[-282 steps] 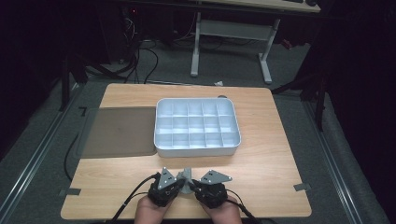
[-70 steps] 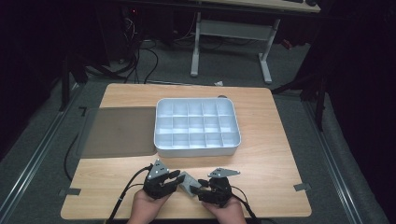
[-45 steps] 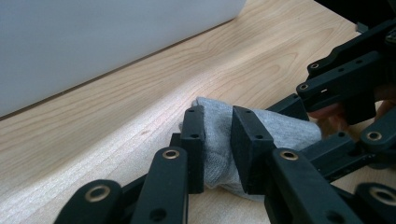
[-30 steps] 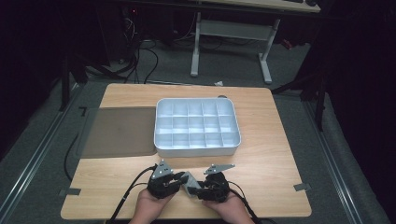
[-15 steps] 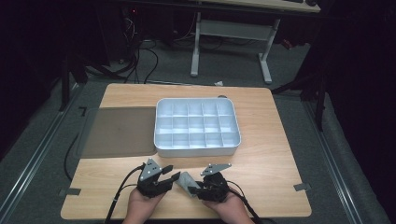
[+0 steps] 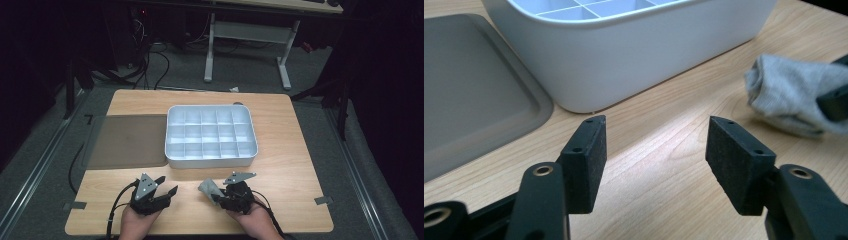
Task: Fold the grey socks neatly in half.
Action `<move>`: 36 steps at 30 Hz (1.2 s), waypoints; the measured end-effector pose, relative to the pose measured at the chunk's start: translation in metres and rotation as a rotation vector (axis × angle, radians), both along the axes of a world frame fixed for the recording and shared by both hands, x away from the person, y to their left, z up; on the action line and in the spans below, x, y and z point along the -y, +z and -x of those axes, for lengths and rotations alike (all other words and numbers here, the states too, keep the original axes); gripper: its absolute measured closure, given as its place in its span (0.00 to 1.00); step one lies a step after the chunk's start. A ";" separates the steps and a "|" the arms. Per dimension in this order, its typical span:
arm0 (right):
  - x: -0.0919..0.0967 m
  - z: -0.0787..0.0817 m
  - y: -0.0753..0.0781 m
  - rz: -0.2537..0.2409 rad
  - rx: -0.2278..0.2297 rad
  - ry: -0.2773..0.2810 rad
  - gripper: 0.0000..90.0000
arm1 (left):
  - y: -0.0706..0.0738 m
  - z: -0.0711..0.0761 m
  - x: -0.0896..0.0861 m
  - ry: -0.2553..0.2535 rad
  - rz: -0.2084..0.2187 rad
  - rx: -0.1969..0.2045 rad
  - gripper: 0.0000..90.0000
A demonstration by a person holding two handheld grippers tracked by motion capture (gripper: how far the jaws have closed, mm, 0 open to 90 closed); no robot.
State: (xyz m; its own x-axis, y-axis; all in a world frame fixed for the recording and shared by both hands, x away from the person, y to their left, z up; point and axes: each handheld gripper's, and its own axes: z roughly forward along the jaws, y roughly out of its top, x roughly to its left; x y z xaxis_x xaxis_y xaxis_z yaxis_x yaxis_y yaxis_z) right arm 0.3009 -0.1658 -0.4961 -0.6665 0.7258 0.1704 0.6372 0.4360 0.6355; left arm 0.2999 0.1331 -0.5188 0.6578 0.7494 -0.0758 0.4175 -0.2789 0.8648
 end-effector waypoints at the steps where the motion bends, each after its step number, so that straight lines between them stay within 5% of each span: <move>1: 0.002 0.000 0.001 0.001 0.008 -0.003 0.79 | -0.001 0.000 0.000 -0.006 -0.004 -0.004 0.45; 24: 0.043 -0.003 0.018 0.178 0.027 -0.064 0.79 | -0.005 -0.004 -0.002 -0.016 0.013 -0.041 0.41; 36: 0.063 -0.009 0.029 0.248 0.002 -0.095 0.79 | -0.005 -0.003 -0.002 0.004 -0.013 -0.021 0.39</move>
State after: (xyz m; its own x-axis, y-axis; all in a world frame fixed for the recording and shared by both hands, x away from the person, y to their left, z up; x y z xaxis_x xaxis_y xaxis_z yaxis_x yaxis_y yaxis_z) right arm 0.3096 -0.2290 -0.4672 -0.5938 0.8043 -0.0219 0.6814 0.5172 0.5179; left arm 0.3025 0.1347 -0.5238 0.6531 0.7530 -0.0802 0.4369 -0.2882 0.8521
